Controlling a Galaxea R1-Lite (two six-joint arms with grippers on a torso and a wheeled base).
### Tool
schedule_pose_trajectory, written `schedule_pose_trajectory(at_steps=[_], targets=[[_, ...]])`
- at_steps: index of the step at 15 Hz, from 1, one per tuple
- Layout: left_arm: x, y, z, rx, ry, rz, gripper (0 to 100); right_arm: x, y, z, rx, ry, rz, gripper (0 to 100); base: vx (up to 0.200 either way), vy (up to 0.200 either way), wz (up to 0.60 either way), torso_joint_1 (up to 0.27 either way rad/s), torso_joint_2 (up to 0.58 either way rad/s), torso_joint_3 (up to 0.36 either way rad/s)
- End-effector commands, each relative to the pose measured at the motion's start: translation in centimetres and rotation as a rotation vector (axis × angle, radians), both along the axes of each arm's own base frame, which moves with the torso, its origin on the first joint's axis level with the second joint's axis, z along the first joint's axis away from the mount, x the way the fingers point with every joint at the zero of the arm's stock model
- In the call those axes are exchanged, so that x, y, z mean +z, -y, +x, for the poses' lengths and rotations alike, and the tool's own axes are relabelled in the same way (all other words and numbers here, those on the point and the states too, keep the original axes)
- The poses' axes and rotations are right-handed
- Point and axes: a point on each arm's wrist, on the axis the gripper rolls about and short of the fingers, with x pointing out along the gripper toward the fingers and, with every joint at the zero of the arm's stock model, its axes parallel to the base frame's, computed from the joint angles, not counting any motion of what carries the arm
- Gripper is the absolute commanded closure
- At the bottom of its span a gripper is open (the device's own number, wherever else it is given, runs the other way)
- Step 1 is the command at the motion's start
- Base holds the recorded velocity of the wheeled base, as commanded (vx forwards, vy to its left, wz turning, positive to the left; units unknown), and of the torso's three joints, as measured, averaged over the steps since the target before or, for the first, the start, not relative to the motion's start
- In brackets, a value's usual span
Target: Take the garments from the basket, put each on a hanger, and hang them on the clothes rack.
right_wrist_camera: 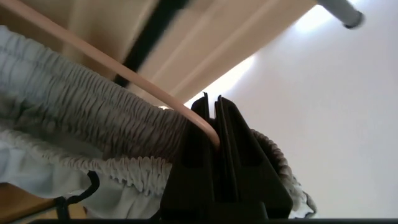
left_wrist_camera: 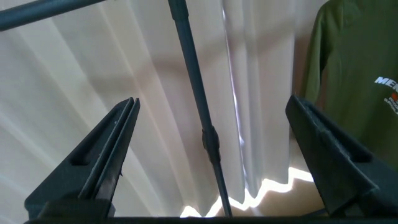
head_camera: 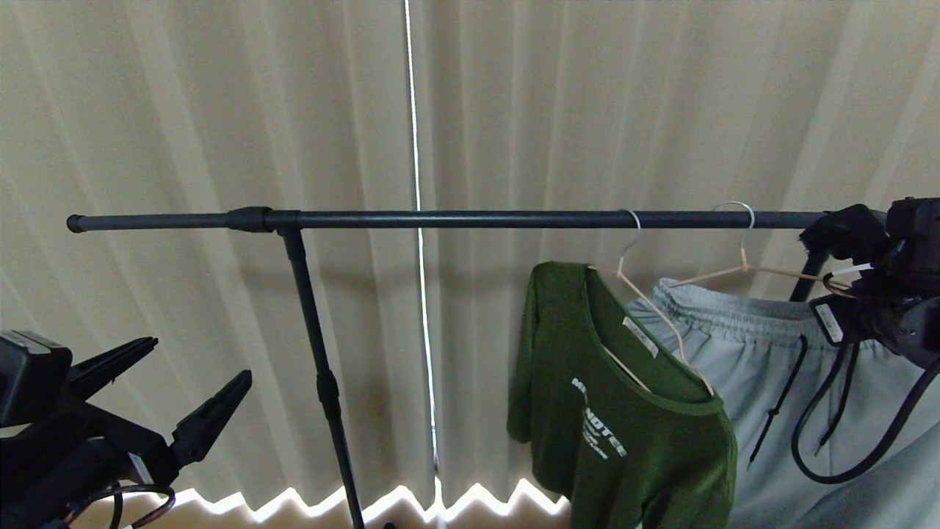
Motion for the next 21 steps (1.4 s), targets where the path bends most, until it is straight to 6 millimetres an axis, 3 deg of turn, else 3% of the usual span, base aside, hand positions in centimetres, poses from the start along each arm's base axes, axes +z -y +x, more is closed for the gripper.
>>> schedule_pose_trajectory(at_steps=[1,2,3,7,13,16,21], targets=[[0.0,0.0,0.0,0.000,-0.001,0.000,0,-0.1,-0.6,-0.4,0.022,0.000,0.003,100,0.000,0.000,0.00,0.000,0.00,0.000],[0.0,0.0,0.0,0.000,0.002,0.005,0,-0.1,-0.7,-0.6,0.026,-0.002,0.003,100,0.000,0.000,0.00,0.000,0.00,0.000],[0.0,0.0,0.0,-0.001,0.001,0.009,0,-0.3,-0.8,-0.9,0.029,-0.008,0.003,0,0.000,0.000,0.00,0.000,0.00,0.000],[0.0,0.0,-0.1,-0.001,0.003,0.009,0,-0.7,-1.1,-2.5,0.048,0.019,0.050,0,0.000,0.000,0.00,0.000,0.00,0.000],[0.2,-0.2,-0.9,0.004,0.034,0.021,0,-1.4,-1.8,-7.1,0.409,0.186,0.212,0,0.000,0.000,0.00,0.000,0.00,0.000],[0.2,-0.4,-1.6,0.002,0.053,0.028,0,-2.8,-1.5,-7.4,0.456,0.158,0.245,0,0.000,0.000,0.00,0.000,0.00,0.000],[0.6,-0.5,-2.1,0.006,0.087,0.023,0,-2.9,-1.9,-7.9,0.655,0.199,0.345,0,0.000,0.000,0.00,0.000,0.00,0.000]])
